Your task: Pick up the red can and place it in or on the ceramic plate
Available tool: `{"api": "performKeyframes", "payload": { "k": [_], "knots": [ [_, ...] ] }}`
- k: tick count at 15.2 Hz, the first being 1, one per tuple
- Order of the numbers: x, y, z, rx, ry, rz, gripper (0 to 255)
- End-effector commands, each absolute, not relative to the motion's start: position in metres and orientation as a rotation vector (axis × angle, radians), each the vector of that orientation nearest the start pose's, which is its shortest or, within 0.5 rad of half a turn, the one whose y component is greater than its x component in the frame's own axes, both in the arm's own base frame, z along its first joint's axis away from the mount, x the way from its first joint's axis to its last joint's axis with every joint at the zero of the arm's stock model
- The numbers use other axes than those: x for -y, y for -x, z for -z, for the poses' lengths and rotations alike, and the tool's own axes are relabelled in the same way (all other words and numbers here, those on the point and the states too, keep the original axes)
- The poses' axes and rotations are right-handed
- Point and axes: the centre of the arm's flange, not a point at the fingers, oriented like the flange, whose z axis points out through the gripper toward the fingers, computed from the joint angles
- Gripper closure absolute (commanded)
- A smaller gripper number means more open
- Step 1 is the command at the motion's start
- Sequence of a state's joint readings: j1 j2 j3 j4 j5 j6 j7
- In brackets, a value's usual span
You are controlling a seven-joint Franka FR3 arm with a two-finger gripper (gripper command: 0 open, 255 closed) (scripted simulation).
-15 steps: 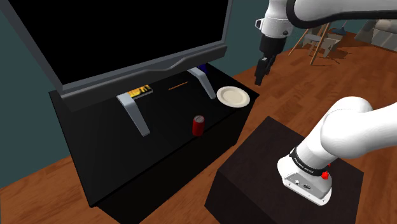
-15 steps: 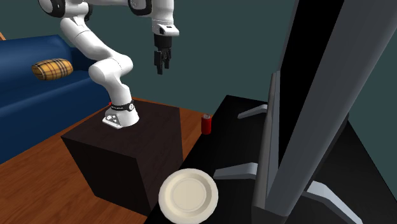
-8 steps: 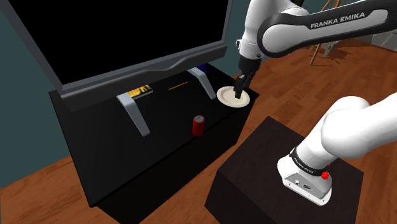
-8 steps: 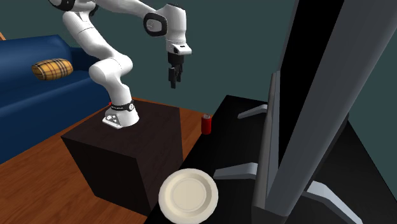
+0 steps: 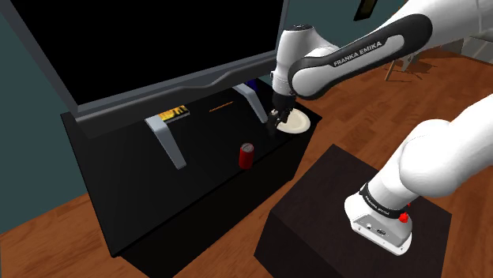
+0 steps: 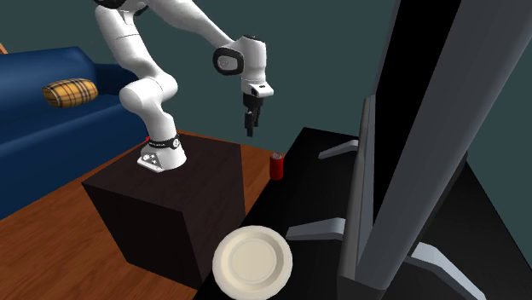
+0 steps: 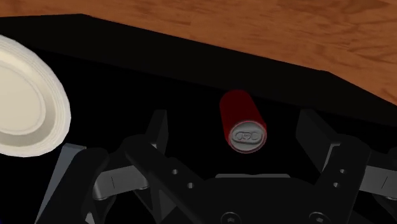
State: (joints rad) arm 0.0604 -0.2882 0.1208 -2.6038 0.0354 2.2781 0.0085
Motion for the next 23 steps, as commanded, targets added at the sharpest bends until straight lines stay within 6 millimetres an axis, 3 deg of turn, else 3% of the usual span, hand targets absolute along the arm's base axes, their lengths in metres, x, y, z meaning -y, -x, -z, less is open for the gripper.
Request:
{"api": "performKeyframes", "payload": {
  "k": [1,11,19,23],
  "knots": [
    [-0.083,-0.417,-0.326,0.223,3.142,-0.045,0],
    [-0.126,-0.482,-0.224,0.207,3.133,0.013,0],
    [-0.128,-0.485,-0.180,0.206,3.132,0.016,0],
    [-0.128,-0.485,-0.180,0.206,3.132,0.016,0]
  ]
}}
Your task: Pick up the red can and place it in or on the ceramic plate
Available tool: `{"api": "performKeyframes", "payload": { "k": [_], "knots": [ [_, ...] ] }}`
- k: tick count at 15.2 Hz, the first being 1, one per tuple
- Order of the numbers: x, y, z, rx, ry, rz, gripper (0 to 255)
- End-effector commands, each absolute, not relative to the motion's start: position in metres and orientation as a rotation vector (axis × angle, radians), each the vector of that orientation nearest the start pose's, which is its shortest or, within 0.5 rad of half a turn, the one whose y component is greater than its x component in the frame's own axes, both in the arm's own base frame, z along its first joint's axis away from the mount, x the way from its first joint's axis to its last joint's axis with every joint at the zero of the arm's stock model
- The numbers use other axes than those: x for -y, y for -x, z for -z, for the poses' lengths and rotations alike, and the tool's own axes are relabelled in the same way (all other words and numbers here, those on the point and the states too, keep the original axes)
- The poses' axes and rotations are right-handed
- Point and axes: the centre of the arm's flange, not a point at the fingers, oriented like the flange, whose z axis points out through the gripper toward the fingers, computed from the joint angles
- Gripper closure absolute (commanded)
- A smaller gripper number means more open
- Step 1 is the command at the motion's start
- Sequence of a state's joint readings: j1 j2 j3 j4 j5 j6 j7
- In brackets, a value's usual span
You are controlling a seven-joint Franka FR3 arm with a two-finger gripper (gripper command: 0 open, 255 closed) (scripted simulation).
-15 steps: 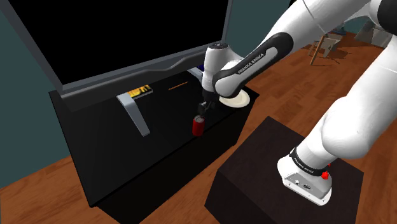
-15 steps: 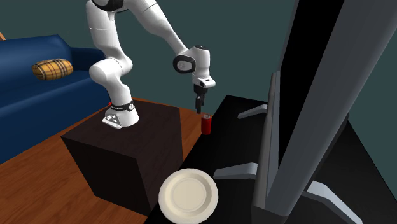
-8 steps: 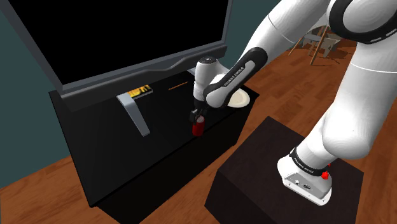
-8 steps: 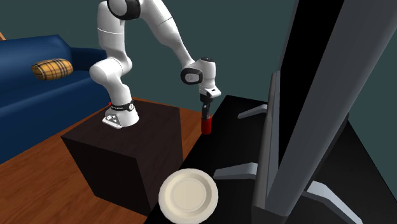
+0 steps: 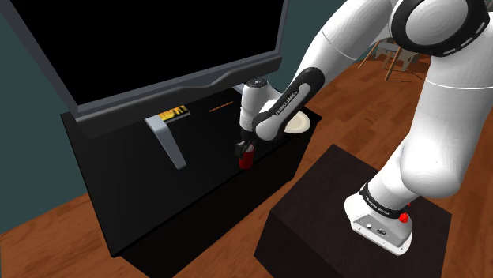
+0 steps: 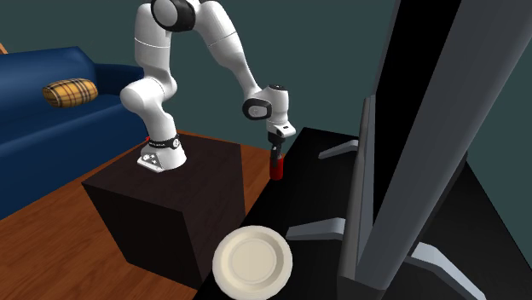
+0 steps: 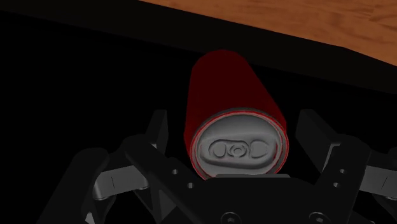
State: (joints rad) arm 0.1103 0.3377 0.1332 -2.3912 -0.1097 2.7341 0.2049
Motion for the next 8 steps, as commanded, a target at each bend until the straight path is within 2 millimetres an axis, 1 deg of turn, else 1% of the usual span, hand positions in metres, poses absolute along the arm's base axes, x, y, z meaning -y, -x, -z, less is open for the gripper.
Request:
{"api": "performKeyframes", "payload": {
  "k": [1,4,5,8],
  "knots": [
    [-0.1278,-0.4847,-0.1799,0.206,3.132,0.016,0],
    [-0.1279,-0.4847,-0.1800,0.206,3.132,0.016,0],
    [-0.1279,-0.4847,-0.1800,0.206,3.132,0.016,255],
    [-0.1278,-0.4847,-0.1800,0.206,3.132,0.016,255]
  ]
}}
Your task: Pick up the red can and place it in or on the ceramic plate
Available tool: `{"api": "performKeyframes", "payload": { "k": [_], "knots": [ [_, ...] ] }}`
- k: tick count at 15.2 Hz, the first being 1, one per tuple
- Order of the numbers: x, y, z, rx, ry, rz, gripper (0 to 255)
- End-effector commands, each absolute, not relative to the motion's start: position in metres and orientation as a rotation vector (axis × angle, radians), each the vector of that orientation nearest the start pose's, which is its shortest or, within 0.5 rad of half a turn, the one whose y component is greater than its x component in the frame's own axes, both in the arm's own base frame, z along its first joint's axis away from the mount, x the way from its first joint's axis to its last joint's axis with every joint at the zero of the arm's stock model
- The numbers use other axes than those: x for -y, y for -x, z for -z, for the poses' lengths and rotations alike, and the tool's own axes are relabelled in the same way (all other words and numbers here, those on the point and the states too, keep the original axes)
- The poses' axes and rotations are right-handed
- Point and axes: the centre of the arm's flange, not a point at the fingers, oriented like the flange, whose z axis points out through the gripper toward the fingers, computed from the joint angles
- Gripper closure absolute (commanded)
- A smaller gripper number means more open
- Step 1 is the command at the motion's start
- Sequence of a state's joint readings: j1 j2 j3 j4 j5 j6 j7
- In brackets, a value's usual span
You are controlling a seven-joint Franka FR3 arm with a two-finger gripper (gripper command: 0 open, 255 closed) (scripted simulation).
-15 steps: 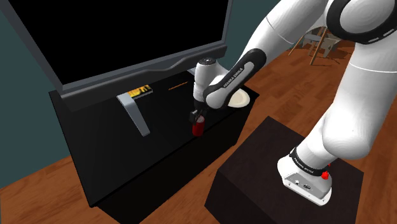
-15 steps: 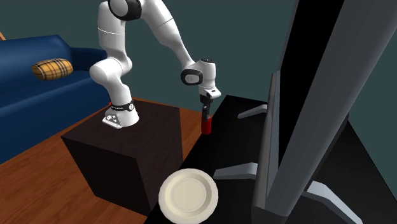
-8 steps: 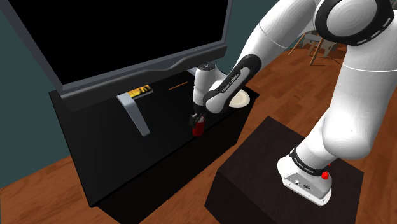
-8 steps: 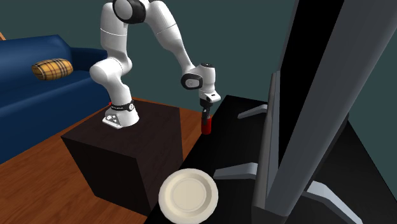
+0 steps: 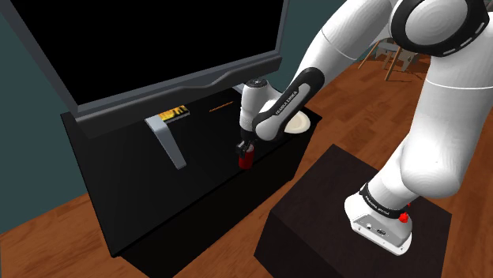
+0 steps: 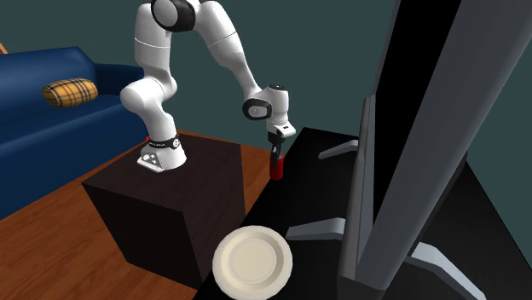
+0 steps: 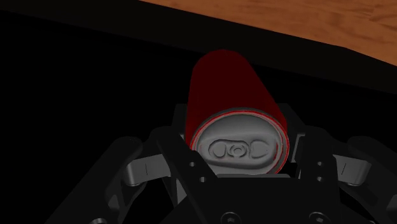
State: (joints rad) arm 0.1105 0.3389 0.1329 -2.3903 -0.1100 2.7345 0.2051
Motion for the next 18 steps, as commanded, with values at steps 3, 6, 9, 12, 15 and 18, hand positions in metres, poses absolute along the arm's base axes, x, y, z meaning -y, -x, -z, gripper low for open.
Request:
{"api": "performKeyframes", "payload": {
  "k": [3,6,9,12,15,18],
  "knots": [
    [-0.128,-0.485,-0.180,0.206,3.132,0.016,255],
    [-0.128,-0.485,-0.180,0.206,3.132,0.016,255],
    [-0.128,-0.485,-0.196,0.206,3.132,0.016,255],
    [-0.128,-0.485,-0.212,0.206,3.132,0.016,255],
    [-0.128,-0.485,-0.227,0.206,3.132,0.016,255],
    [-0.128,-0.485,-0.243,0.206,3.132,0.016,255]
  ]
}}
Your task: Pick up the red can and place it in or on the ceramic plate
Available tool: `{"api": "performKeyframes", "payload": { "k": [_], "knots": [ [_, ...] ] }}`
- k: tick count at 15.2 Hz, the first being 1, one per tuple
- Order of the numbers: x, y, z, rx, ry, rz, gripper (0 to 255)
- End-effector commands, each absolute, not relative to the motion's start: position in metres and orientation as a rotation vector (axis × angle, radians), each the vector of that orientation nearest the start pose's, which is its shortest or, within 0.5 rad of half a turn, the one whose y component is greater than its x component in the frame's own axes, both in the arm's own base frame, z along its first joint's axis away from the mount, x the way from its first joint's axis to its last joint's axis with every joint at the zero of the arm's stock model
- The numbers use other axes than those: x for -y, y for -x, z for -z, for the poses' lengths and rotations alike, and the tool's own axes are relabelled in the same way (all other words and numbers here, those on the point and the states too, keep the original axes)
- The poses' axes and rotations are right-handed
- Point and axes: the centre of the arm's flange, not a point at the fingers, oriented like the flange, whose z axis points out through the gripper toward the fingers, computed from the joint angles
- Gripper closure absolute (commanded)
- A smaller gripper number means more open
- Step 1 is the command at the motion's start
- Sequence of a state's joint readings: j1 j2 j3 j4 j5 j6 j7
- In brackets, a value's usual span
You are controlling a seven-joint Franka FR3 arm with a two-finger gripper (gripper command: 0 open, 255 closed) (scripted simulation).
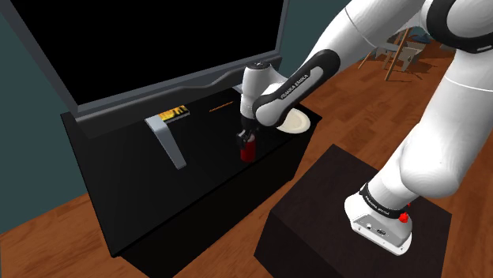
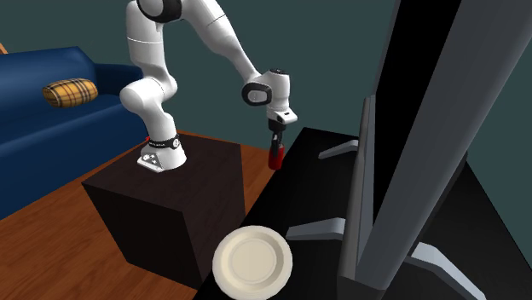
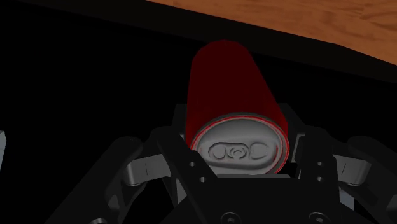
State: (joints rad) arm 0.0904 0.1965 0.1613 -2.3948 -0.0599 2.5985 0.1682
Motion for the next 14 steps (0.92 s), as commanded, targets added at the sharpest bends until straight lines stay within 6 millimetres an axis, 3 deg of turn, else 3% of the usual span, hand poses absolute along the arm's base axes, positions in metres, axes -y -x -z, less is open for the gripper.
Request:
{"api": "performKeyframes", "payload": {
  "k": [1,5,14],
  "knots": [
    [-0.128,-0.485,-0.249,0.206,3.132,0.016,255],
    [-0.128,-0.485,-0.267,0.206,3.132,0.016,255],
    [-0.010,-0.498,-0.275,0.206,3.132,0.016,255]
  ]
}}
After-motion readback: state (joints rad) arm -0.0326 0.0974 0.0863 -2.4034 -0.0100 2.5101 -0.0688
